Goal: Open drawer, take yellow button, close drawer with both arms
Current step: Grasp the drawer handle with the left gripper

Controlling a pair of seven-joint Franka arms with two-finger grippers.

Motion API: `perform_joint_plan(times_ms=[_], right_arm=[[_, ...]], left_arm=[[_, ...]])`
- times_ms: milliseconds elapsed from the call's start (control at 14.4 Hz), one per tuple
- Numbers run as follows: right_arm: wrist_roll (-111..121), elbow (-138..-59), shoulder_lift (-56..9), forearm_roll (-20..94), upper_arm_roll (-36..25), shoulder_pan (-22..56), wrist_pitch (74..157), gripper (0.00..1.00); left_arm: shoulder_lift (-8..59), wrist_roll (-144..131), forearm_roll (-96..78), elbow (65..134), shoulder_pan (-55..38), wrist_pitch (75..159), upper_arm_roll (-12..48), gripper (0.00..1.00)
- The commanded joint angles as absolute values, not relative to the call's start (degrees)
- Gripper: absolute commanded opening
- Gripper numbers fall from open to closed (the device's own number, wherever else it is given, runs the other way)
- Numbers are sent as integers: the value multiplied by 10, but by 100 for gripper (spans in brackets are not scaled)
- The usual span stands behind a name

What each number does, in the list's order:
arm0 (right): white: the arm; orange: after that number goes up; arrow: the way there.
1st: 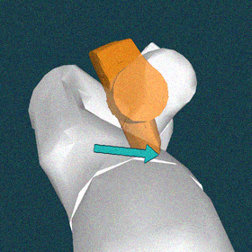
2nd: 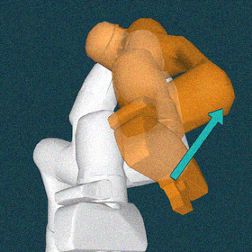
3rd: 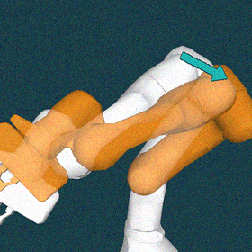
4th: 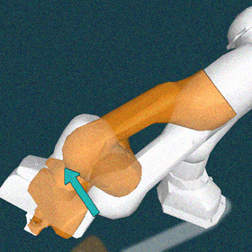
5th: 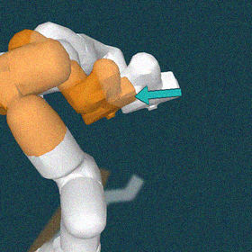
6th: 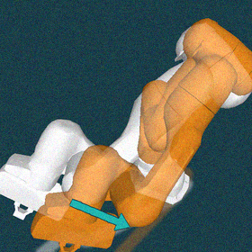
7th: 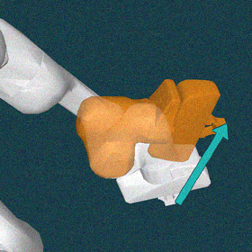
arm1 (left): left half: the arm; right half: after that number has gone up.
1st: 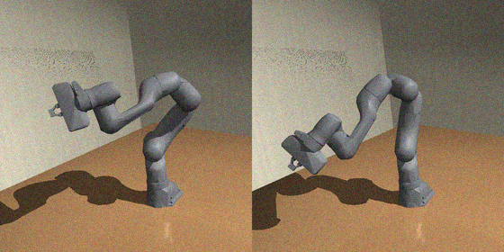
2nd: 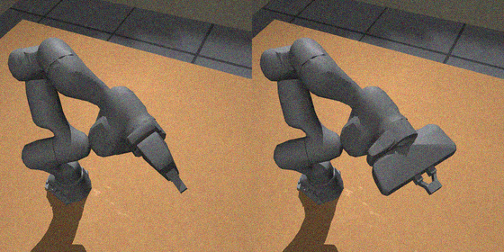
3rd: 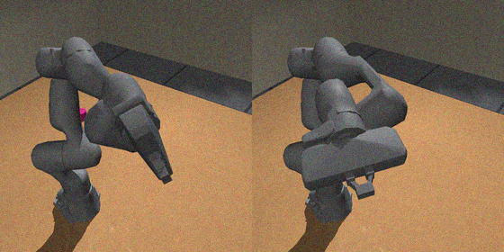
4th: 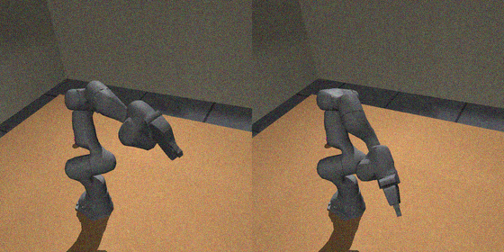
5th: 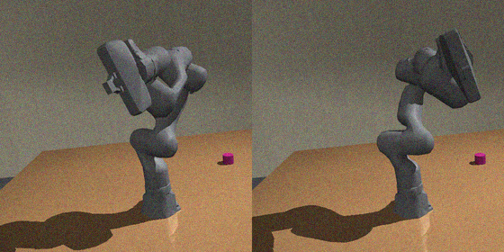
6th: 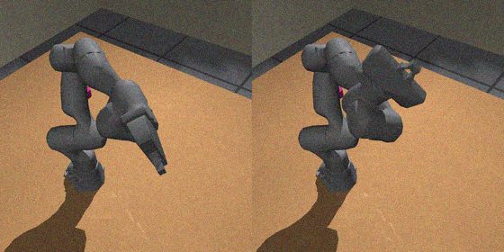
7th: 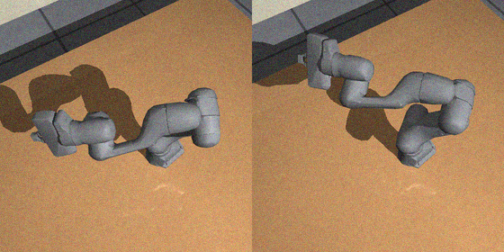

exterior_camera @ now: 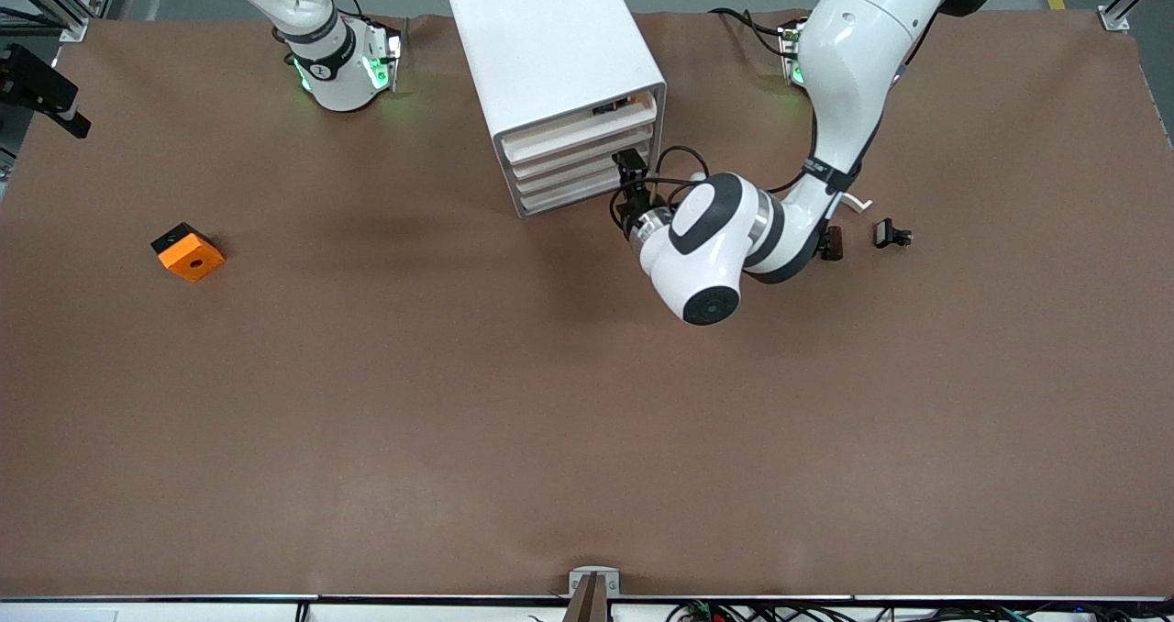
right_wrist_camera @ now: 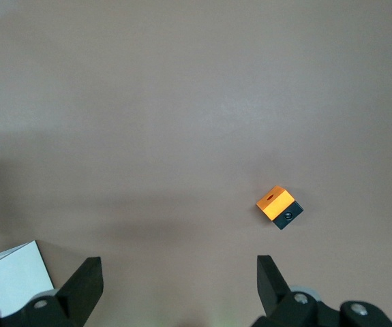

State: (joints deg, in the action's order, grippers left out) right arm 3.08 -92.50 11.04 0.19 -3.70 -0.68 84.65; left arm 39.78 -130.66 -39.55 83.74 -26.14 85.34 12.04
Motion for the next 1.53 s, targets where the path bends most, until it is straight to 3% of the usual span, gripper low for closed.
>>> perform_joint_plan(times_ms=[0,347,625,834,1112,1459], right_arm=[[31,-922,107,3,-36,-12,841,100],[37,-918,81,2,-39,-12,842,100],[38,-910,42,4,-39,-13,857,100],[40,-908,40,0,-39,-11,857,100],[40,-907,19,1,-39,-14,858,100],[40,-902,-21,-2,-39,-15,856,100]], left_arm=[[404,-1312,-427,825,-265,844,119,100],[418,-1322,-488,825,-270,843,119,100],[426,-1363,-510,826,-281,841,119,93],[438,-1396,-523,825,-282,834,119,67],[437,-1413,-525,825,-287,825,119,57],[434,-1430,-538,824,-291,807,120,57]])
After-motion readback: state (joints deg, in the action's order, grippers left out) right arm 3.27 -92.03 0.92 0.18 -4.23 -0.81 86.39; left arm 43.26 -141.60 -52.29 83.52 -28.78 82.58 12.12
